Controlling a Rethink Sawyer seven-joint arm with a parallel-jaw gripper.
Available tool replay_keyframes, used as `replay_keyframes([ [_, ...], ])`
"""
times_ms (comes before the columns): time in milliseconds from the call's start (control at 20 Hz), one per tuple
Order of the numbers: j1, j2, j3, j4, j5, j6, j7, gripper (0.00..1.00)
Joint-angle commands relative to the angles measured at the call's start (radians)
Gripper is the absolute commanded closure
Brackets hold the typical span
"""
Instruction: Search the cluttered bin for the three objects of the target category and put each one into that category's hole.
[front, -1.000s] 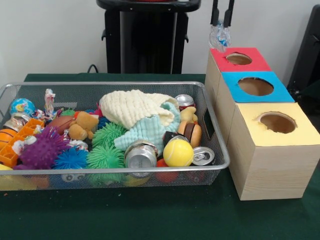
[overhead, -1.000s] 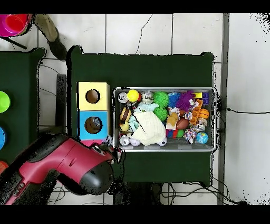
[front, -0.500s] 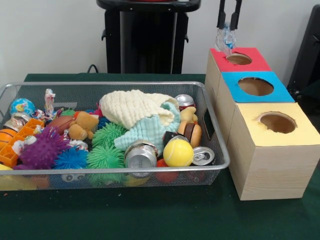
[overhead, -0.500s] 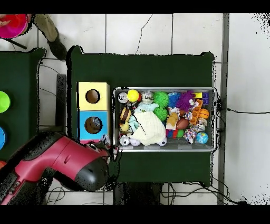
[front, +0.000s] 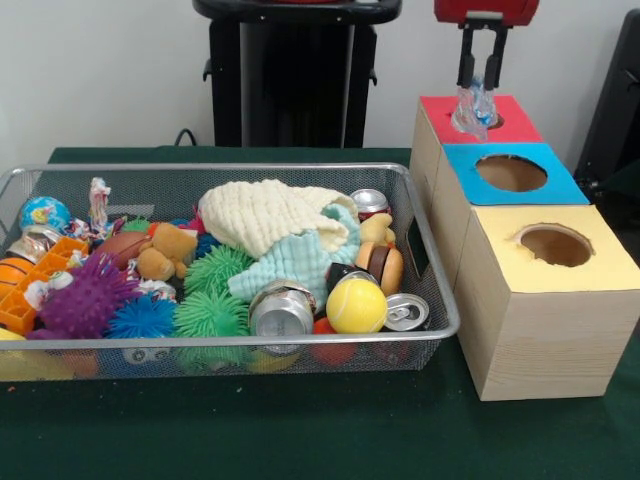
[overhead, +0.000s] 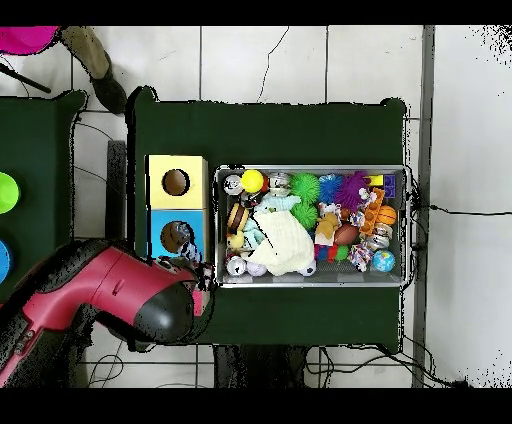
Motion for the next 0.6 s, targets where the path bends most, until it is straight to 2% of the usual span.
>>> replay_keyframes([
  [50,-0.033,0.091,-0.017,-0.142,0.125,-0.011,0.238,1.00],
  [300,-0.038,0.146,-0.087,-0.131,0.181,-0.032,0.250,1.00],
  [600,-0.035,0.182,-0.131,-0.130,0.217,-0.022,0.255,1.00],
])
